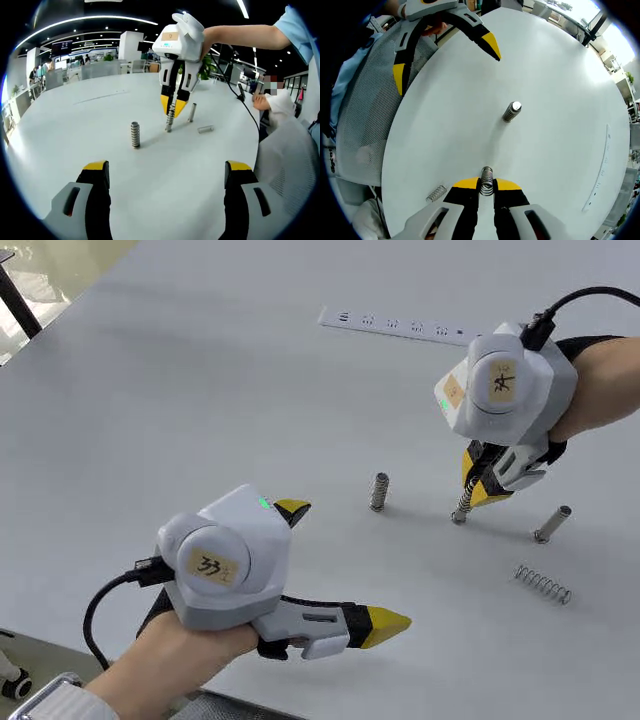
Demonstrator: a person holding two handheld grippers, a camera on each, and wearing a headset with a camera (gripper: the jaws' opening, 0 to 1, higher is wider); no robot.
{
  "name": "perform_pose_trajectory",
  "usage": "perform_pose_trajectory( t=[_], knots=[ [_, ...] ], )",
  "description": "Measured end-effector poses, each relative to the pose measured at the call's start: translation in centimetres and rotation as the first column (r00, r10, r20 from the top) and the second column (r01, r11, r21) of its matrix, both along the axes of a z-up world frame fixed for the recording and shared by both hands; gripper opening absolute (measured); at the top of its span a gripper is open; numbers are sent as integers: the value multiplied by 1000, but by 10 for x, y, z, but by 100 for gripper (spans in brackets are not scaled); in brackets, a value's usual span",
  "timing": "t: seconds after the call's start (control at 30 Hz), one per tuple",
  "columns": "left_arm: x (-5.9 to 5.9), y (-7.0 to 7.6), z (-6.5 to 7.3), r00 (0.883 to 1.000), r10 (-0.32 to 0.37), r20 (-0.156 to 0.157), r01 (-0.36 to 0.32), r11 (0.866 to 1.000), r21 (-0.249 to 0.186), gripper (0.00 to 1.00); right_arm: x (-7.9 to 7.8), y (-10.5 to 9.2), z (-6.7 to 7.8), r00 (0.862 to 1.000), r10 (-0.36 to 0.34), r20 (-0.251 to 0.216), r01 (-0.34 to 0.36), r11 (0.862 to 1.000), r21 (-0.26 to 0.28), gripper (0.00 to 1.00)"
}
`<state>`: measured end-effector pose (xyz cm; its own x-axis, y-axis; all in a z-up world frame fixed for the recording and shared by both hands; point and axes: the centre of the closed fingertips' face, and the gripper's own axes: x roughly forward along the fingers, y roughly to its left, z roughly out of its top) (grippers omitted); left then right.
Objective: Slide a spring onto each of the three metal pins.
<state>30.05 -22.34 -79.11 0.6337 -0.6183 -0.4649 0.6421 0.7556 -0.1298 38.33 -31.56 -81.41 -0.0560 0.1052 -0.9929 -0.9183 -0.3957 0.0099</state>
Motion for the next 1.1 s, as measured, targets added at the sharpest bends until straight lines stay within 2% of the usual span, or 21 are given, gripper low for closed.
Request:
perform_pose_trajectory(
  t=[0.43,0.6,0.9,1.1],
  knots=[
    [1,2,-1,1000,8,-4,-8,1000,-5,94,7,2,-17,1000,-9,-6,9,1000,-10,7],
    [2,1,0,1000,9,-2,-9,1000,-7,94,-1,3,-14,1000,-16,-9,16,1000,-6,7],
    [2,2,0,1000,10,-3,-10,1000,-6,94,3,4,-15,1000,-12,-11,12,1000,-8,7],
    [1,0,1,1000,4,-2,-4,1000,-6,94,-3,3,-12,1000,-5,-8,5,1000,-10,7]
  ],
)
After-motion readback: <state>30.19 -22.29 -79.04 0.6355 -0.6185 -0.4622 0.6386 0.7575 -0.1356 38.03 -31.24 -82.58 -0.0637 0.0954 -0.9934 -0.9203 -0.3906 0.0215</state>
